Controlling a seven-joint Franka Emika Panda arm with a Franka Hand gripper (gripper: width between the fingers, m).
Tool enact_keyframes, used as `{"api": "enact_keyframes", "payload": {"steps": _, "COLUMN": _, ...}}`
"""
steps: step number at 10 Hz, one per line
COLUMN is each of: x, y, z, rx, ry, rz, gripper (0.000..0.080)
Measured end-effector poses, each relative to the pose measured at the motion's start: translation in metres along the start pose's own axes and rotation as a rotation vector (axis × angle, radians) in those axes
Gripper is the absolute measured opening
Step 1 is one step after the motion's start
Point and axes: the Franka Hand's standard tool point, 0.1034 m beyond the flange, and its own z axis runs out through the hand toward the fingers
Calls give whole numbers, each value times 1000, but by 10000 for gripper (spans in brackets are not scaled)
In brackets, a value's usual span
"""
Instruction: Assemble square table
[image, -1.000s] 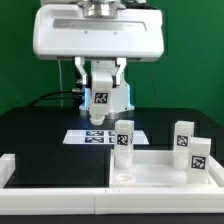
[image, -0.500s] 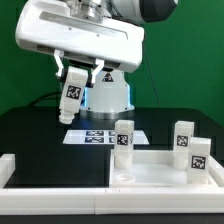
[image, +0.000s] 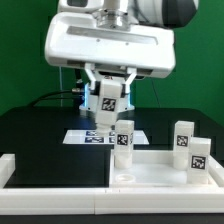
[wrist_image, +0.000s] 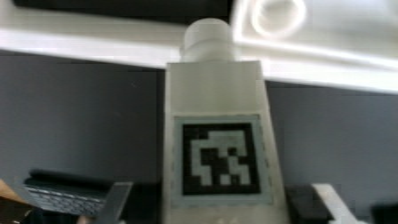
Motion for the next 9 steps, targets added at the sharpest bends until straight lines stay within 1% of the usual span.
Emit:
{"api": "enact_keyframes", "payload": {"steps": 1, "x": 21, "y": -18, "z": -2, "rx": 28, "ry": 17, "rz": 29, "gripper": 291}}
{"api": "enact_keyframes", "payload": {"steps": 2, "x": 14, "y": -7, "z": 0, "rx": 9, "ry": 22, "rz": 0, "gripper": 291}}
{"api": "enact_keyframes", "payload": {"steps": 3, "x": 9, "y": -6, "z": 1, "rx": 8, "ry": 12, "rz": 18, "gripper": 291}}
{"api": "enact_keyframes", "payload": {"steps": 5, "x": 9, "y": -6, "z": 1, "rx": 8, "ry": 12, "rz": 17, "gripper": 291}}
{"api": "enact_keyframes", "payload": {"steps": 6, "x": 7, "y": -4, "z": 2, "rx": 4, "ry": 10, "rz": 16, "gripper": 291}}
{"api": "enact_keyframes", "payload": {"steps": 7, "x": -8, "y": 19, "z": 3, "rx": -29, "ry": 10, "rz": -48, "gripper": 291}}
{"api": "enact_keyframes", "payload": {"steps": 8, "x": -23, "y": 35, "z": 6, "rx": -31, "ry": -14, "rz": -41, "gripper": 291}}
{"api": "enact_keyframes", "payload": {"steps": 9, "x": -27, "y": 37, "z": 10, "rx": -15, "ry": -21, "rz": -48, "gripper": 291}}
